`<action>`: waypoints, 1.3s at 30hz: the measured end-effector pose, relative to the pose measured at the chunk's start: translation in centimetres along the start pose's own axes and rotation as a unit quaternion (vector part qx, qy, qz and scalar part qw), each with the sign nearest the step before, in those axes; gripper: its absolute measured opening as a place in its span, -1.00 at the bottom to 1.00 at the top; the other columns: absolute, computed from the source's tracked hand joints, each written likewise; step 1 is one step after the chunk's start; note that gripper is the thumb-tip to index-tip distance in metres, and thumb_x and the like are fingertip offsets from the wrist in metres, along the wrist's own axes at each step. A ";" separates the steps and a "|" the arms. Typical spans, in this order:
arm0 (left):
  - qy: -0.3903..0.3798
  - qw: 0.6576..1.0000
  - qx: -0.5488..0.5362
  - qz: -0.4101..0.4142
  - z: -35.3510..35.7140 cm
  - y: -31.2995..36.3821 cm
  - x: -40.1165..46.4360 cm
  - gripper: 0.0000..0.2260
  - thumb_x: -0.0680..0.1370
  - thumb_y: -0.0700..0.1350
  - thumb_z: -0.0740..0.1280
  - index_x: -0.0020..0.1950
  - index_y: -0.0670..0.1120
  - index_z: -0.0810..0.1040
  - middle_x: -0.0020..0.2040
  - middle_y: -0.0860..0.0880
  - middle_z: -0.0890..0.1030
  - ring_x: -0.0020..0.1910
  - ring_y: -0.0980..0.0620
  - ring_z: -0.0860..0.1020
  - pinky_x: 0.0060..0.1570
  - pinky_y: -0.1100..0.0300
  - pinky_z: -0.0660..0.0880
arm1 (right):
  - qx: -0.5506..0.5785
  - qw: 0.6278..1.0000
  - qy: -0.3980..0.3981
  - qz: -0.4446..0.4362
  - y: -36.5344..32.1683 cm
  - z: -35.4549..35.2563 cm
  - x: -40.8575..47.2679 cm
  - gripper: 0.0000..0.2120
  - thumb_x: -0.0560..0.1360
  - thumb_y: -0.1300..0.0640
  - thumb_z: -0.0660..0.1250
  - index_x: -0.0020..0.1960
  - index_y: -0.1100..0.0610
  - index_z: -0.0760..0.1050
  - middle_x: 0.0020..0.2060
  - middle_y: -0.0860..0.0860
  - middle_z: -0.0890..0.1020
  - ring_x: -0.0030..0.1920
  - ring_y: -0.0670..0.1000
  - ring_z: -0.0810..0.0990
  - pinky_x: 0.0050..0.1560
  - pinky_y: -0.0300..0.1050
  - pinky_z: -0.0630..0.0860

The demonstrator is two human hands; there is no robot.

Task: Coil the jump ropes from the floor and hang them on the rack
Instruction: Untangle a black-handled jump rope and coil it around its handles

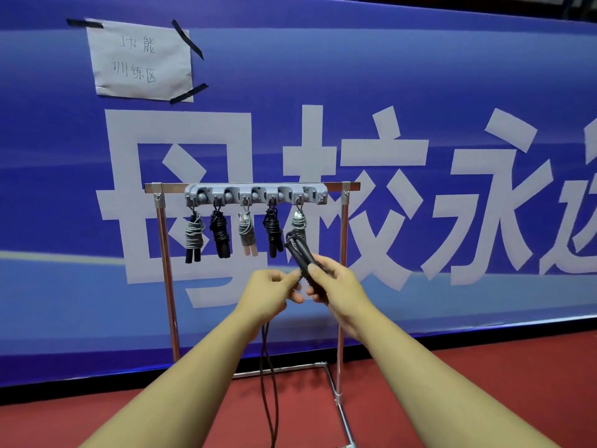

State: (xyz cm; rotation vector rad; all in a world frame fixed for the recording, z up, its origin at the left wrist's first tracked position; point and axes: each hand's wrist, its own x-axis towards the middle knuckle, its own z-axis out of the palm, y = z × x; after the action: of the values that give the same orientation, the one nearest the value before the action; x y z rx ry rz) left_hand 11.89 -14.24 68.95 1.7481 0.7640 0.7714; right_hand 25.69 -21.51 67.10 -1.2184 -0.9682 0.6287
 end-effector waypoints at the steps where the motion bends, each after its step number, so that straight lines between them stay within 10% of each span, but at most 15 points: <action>1: 0.011 1.000 0.001 0.005 0.1 0.0 0.0 -0.61 0.64 0.08 0.34 -0.02 -0.27 0.66 -0.31 -0.07 0.70 -0.49 0.06 0.27 -0.44 0.24 0.27 | 0.028 1.000 -0.005 0.014 -0.1 -0.1 0.0 -0.73 0.72 0.11 0.18 0.35 0.08 0.55 -0.08 0.07 0.61 -0.25 -0.02 0.55 -0.19 -0.18 0.47; 8: 0.011 1.000 -0.026 -0.012 -0.1 0.4 -0.1 -0.67 0.66 -0.09 0.18 -0.01 -0.28 0.65 -0.22 -0.11 0.73 -0.46 0.03 0.38 -0.32 0.16 0.35 | 0.046 0.999 -0.021 0.014 0.0 -0.9 0.0 -0.71 0.72 0.20 0.16 0.38 0.08 0.51 0.02 0.08 0.66 -0.17 -0.01 0.61 -0.09 -0.13 0.46; 19: -0.018 1.000 -0.021 0.003 -0.1 1.1 -0.6 -0.46 0.62 0.26 0.25 -0.08 -0.22 0.68 -0.19 -0.19 0.73 -0.42 0.00 0.54 -0.34 0.20 0.41 | -0.109 0.991 -0.053 -0.046 0.2 -1.0 0.2 -0.67 0.63 0.21 0.35 0.31 -0.11 0.55 0.20 -0.06 0.65 0.03 -0.05 0.67 -0.02 -0.21 0.55; 28: -0.108 0.992 -0.057 0.017 -0.8 -0.1 -0.2 -0.71 0.65 -0.02 0.35 0.04 -0.24 0.69 -0.19 -0.08 0.73 -0.23 0.03 0.66 -0.21 0.26 0.57 | -0.113 0.989 -0.087 0.033 -0.3 -2.4 0.1 -0.37 0.40 0.03 0.61 0.42 -0.11 0.48 0.31 -0.09 0.58 0.15 -0.11 0.66 0.18 -0.10 0.61; 33: -0.182 0.982 -0.046 0.025 -0.7 0.4 -0.6 -0.71 0.67 -0.05 0.31 0.08 -0.28 0.65 -0.18 -0.14 0.71 -0.23 0.04 0.68 -0.15 0.27 0.59 | -0.029 0.962 -0.256 0.095 -1.6 -2.8 -0.7 -0.78 0.59 0.26 0.37 0.15 0.01 0.63 -0.06 0.12 0.62 -0.07 0.02 0.63 0.20 0.07 0.58; 39: -0.180 0.984 -0.018 -0.010 -0.9 0.3 -0.6 -0.67 0.63 0.11 0.33 0.02 -0.16 0.64 -0.26 -0.07 0.61 -0.36 -0.03 0.61 -0.21 0.18 0.60 | -0.105 0.959 -0.248 0.084 -2.2 -2.7 -1.0 -0.78 0.65 0.23 0.31 0.29 0.20 0.50 -0.01 0.17 0.66 -0.08 0.11 0.71 -0.12 -0.08 0.66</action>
State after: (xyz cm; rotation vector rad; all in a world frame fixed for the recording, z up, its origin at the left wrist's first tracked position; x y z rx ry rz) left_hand 10.85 -14.34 69.42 1.7783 0.5185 0.4333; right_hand 27.41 -24.24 68.76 -1.3715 -1.3841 1.0176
